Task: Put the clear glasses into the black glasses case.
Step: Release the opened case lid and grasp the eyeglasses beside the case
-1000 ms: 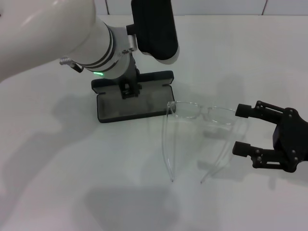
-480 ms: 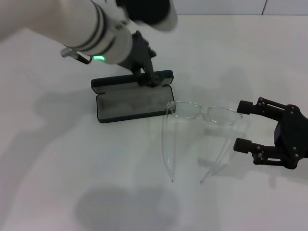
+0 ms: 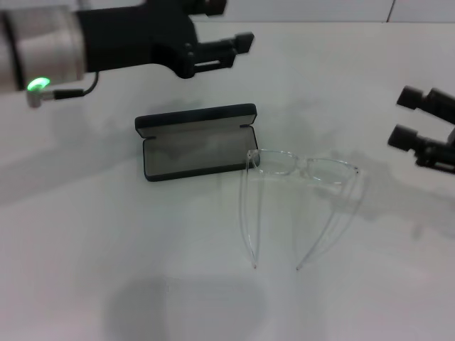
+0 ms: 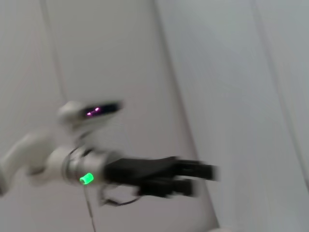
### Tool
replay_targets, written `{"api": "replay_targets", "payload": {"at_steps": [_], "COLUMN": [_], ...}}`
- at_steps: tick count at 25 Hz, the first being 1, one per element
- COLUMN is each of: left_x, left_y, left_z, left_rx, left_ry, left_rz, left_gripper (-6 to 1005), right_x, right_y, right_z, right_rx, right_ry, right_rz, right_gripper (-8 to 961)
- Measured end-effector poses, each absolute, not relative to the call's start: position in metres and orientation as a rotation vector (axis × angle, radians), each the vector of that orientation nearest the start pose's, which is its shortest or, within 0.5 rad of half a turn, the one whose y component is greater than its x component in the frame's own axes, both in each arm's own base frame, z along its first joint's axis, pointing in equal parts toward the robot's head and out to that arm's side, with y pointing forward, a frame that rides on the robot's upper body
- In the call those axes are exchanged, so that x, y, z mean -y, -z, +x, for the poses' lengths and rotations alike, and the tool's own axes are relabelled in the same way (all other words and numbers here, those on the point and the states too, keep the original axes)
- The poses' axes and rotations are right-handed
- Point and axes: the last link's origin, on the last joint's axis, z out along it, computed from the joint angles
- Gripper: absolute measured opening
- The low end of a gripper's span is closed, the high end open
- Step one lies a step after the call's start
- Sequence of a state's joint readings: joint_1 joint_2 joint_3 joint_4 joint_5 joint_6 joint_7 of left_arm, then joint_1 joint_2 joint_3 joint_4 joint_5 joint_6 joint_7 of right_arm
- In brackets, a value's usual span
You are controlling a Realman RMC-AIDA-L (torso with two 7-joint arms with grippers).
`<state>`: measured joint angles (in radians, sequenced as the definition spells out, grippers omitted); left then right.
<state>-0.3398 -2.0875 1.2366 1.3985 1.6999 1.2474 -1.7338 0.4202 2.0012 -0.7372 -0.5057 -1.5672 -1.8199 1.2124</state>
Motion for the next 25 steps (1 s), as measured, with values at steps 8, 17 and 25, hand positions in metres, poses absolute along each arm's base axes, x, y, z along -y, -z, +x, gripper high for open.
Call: {"api": "replay_targets", "payload": {"at_steps": [8,17,25], "left_x": [-0.296,-0.26,-0.242], "left_y": [-0.028,-0.019,-0.004], "left_z": [-0.191,-0.235,-0.26], "left_rx": [0.209,0.296,0.329], "left_ry": [1.023,1.353,1.269], "left_rz": [-2.562,-2.43,-2.476], "left_gripper": [761,874,865], "right_x": [-0.341,-0.39,-0.405], "right_y": [-0.088,-0.075,-0.056], "right_z": [0.224,0.138,0.086], "right_rx": [-0.548,-0.488,-0.38], "right_ry": [-0.927,-0.148,0.31], "right_rz": [-2.723,-2.941,-2.996], "right_gripper": [827,827,826]}}
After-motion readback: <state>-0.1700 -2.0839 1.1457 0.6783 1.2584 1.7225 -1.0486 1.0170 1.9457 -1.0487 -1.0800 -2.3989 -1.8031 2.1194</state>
